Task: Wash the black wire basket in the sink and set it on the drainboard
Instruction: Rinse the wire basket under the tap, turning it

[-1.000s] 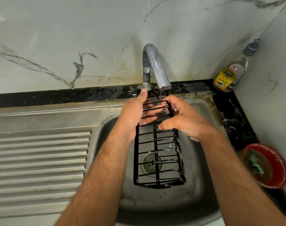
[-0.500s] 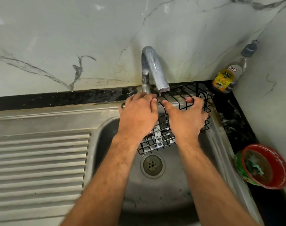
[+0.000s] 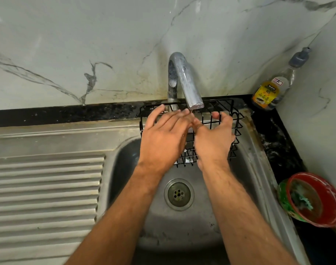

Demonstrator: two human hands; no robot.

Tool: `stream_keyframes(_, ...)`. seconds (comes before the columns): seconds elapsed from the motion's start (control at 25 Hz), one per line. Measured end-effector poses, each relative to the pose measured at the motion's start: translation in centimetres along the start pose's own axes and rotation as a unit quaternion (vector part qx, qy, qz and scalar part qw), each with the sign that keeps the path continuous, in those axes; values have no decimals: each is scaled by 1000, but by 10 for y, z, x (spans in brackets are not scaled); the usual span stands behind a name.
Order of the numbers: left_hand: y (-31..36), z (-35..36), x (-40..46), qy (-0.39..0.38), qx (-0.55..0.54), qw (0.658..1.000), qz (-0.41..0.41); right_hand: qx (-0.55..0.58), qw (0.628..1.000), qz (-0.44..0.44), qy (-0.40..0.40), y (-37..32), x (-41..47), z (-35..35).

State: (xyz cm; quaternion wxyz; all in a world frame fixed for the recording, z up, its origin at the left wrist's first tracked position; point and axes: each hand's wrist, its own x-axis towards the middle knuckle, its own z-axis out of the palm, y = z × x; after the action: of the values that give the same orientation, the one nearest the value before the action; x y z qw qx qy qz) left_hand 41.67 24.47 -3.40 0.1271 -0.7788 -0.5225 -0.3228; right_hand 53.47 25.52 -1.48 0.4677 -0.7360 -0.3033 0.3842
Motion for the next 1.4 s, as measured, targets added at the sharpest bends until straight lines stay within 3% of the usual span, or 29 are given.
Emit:
stream_keyframes(0.24, 39, 3, -23, -133, 49, 984, -111, 49, 997, 53, -9, 3, -1, 3)
stream_keyframes(0.4, 44, -4, -12, -198, 100, 969, -110, 75, 995, 70, -13, 6, -3, -3)
stream_keyframes(0.68, 34, -6, 1, -167, 76, 968, -174, 58, 996, 67, -25, 20, -7, -10)
stream_keyframes(0.76, 36, -10, -5, -148, 105, 955, -233, 59, 996, 70, -21, 19, -5, -11)
stream_keyframes(0.88, 32, -15, -8, -115, -73, 894, -427, 87, 992, 94, -10, 19, -2, -11)
stream_keyframes(0.92, 29, -16, -7, -101, -142, 881, -440, 87, 991, 97, -8, 21, -2, -10)
stream_keyframes(1.04, 23, -18, -6, -106, -212, 862, -448, 79, 992, 96, 2, 29, -4, -14)
stream_keyframes(1.24, 16, -24, -9, -128, -368, 779, -492, 69, 992, 99, 35, 36, 13, -33)
stream_keyframes(1.4, 25, -22, 2, -123, -391, 746, -524, 50, 994, 89, 37, 43, 11, -33)
